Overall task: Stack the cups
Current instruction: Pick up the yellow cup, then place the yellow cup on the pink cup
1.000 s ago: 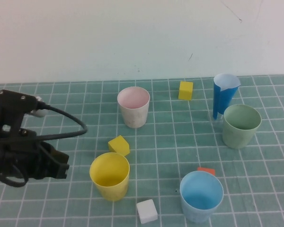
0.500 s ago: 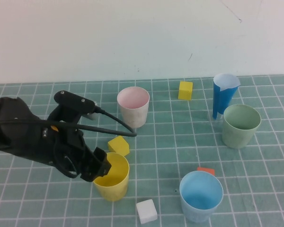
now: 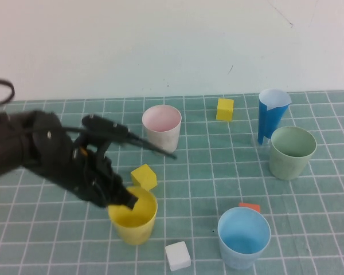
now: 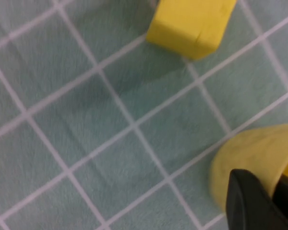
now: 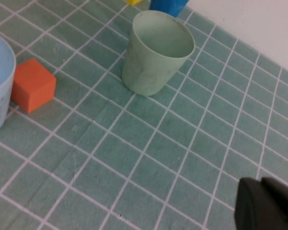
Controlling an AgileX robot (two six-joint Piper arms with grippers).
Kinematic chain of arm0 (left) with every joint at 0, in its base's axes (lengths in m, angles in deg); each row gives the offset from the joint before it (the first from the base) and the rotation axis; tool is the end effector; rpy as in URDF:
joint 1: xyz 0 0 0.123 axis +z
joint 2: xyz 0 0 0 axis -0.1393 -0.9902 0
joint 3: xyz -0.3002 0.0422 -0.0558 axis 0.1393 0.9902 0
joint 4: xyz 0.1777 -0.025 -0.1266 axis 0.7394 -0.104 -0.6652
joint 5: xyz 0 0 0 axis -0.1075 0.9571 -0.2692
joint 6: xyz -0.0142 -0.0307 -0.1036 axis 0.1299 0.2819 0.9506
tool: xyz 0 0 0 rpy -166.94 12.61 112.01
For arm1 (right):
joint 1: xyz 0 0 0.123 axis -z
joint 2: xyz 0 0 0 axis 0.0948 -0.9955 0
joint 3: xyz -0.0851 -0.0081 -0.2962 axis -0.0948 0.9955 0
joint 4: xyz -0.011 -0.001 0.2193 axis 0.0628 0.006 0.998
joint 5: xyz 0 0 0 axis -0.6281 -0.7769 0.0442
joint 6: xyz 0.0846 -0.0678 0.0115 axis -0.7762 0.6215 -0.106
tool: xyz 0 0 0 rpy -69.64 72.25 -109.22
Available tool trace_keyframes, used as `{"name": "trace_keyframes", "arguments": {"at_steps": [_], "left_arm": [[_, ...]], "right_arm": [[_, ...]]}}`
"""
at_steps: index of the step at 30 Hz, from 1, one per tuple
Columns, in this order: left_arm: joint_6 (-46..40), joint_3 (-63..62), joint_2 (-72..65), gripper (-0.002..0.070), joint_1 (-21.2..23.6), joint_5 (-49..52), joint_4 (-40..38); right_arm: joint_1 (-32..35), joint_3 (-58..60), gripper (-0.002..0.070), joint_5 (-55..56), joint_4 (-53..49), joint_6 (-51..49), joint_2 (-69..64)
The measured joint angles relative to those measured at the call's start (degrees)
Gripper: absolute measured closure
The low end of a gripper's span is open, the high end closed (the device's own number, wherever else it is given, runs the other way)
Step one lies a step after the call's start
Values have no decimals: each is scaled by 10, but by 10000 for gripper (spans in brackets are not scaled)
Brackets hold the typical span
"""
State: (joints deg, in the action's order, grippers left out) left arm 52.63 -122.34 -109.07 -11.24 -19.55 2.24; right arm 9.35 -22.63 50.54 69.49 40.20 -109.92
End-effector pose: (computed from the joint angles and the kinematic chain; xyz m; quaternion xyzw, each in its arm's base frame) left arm 0.2751 -0.1181 0.2504 0.2372 0.9385 -0.1182 0.2211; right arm 0.0635 0.0194 0.2736 -0.2651 0.8175 -0.0677 0.5068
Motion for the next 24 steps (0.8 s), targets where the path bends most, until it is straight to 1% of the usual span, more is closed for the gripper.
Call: {"name": "trace_keyframes", "arguments": {"at_steps": [4,9,13,19,24], "left_arm": [[1,-93,4,663,-1,56,0],[17,-235,-11,664,-2,41,8],[22,-333,-66,665,-4,38,44],[44,-420,-167,666,-4,51,86],[45,-440,-208,666,-5,58,108]], "right_arm": [[0,1,679,1,1,0,0],[0,17,679,8,6,0,0],[0,18,679,15,9,1,0],[0,18,679,18,10,3,0],[0,19,679,20,10,8,0]]}}
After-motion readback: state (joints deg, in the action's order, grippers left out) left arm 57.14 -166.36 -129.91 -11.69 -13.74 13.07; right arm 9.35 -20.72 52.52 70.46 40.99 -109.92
